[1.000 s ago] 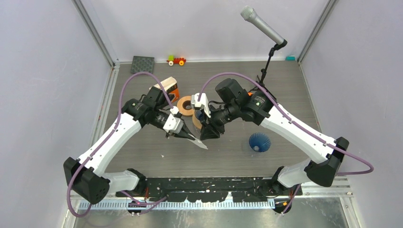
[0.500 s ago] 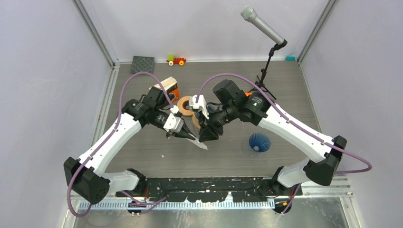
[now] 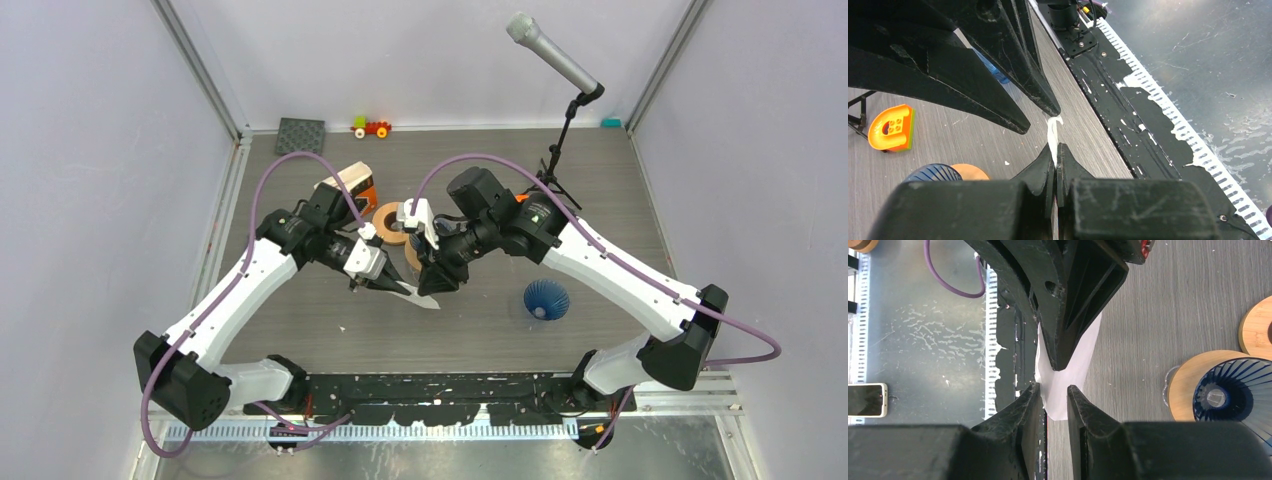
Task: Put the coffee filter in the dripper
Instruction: Place the coffee filter in the coffee dripper.
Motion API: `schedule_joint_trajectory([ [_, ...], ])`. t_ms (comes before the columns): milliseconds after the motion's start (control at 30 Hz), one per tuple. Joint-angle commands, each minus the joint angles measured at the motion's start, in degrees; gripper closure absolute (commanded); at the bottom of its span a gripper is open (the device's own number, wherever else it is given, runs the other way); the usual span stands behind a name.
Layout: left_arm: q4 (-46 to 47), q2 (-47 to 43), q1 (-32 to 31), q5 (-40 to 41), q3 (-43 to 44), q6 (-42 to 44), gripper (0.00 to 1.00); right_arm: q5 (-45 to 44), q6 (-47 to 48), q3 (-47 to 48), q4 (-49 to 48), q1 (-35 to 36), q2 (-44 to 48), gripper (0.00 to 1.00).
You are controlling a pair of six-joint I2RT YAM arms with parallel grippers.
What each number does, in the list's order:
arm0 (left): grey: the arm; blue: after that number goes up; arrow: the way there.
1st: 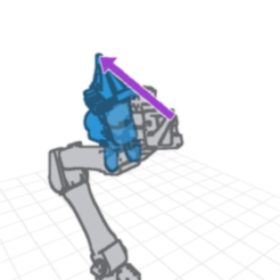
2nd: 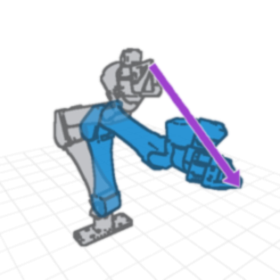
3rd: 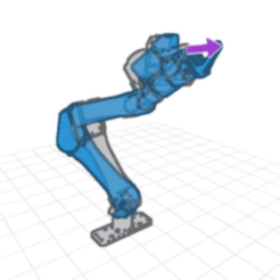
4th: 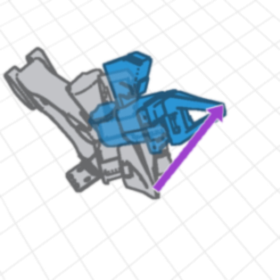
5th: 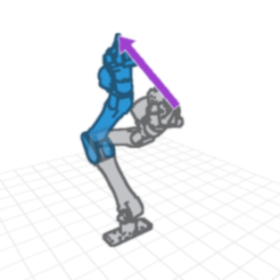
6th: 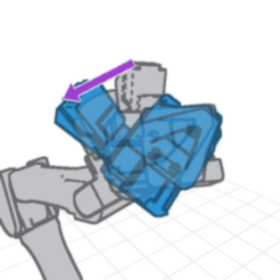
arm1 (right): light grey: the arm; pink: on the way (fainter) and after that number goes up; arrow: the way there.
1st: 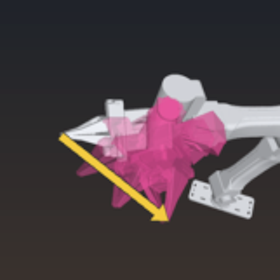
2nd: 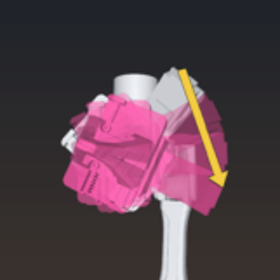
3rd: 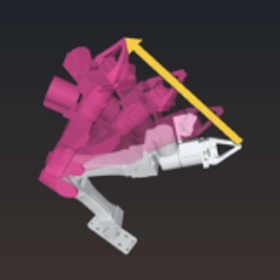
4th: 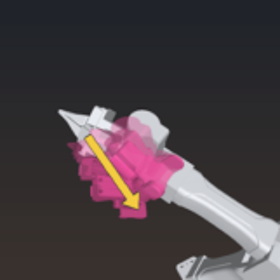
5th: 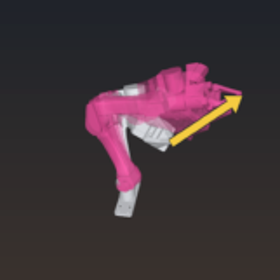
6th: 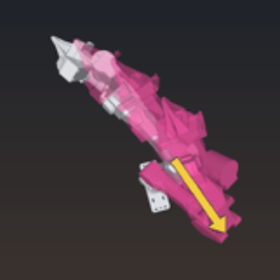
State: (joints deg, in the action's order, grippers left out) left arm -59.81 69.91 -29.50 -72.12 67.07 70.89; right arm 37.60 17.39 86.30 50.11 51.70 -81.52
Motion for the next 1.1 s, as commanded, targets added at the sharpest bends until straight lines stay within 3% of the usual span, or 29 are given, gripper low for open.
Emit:
schedule_joint_trajectory([
  [0,1.0,-1.4,0.4,-2.7,-0.4,0.0,1.0,-0.6,-0.7,1.4,-2.3,0.4,0.3,0.7],
  [667,0.7,-1.4,0.4,-3.3,-0.7,0.2,1.0,-1.2,-0.3,2.1,-1.8,0.4,0.5,0.84],
  [1067,1.1,-1.0,0.4,-3.6,-0.6,0.2,1.0,0.0,-1.1,2.5,-2.2,0.4,-0.5,0.8],
])
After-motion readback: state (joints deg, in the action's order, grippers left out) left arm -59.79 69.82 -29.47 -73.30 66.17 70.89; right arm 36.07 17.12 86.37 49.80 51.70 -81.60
